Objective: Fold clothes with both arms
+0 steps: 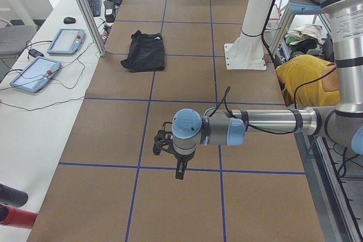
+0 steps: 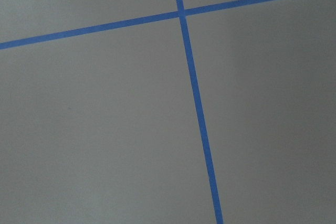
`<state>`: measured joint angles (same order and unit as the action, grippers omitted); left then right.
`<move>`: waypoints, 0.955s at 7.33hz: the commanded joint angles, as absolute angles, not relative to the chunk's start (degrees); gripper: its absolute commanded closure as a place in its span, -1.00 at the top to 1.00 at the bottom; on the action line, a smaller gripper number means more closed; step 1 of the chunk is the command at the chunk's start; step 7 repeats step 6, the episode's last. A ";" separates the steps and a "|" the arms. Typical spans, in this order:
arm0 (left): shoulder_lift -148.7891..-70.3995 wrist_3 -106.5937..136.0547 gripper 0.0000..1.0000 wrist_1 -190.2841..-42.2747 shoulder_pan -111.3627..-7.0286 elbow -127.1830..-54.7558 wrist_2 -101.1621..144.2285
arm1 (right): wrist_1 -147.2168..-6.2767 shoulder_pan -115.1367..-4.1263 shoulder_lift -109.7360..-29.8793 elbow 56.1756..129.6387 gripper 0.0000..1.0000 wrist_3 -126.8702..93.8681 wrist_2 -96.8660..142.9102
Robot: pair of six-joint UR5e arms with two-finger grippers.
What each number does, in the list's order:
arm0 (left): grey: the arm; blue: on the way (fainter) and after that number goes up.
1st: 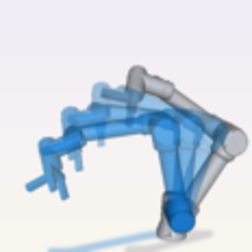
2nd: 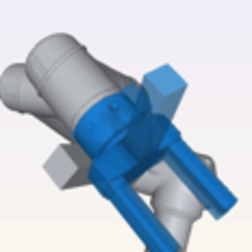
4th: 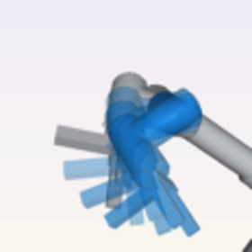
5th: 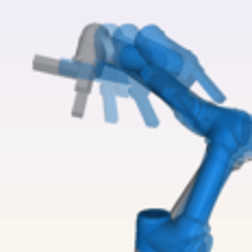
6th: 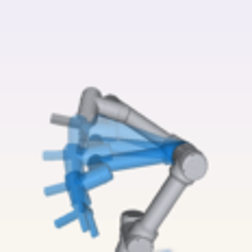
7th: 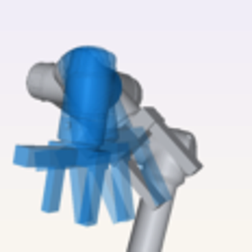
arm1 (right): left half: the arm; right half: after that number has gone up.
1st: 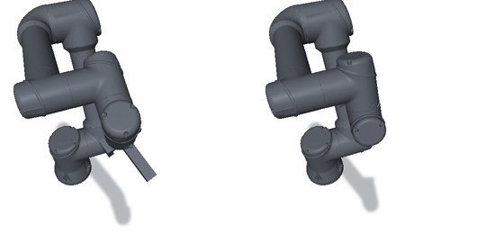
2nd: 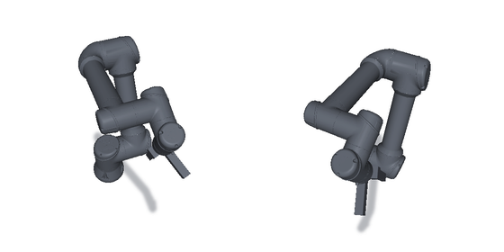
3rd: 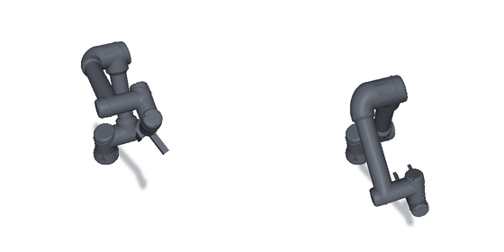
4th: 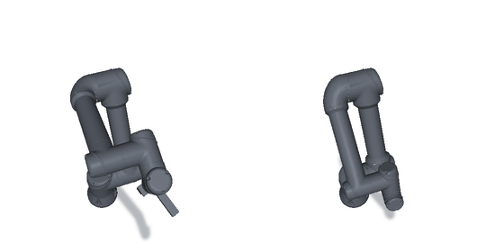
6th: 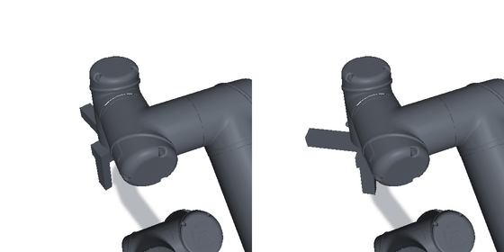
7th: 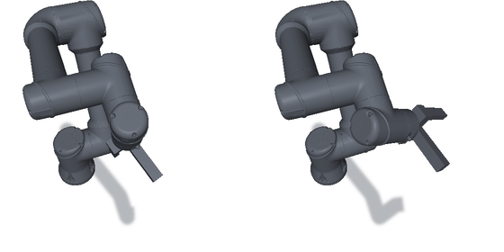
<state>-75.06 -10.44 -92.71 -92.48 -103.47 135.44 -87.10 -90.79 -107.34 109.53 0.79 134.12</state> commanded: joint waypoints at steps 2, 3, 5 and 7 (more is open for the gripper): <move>-75.15 -10.46 1.00 -92.64 -92.46 -103.27 135.35 | -87.10 -90.79 -107.40 109.51 1.00 0.79 134.12; -75.23 -10.37 1.00 -92.64 -92.46 -103.27 135.44 | -87.10 -90.79 -107.40 109.51 1.00 0.79 134.12; -75.67 -10.37 1.00 -92.64 -92.46 -103.79 135.44 | -87.10 -90.79 -107.40 109.51 1.00 0.79 134.03; -76.02 -10.37 1.00 -92.64 -92.46 -103.89 135.44 | -87.10 -90.79 -107.40 109.51 1.00 0.79 134.03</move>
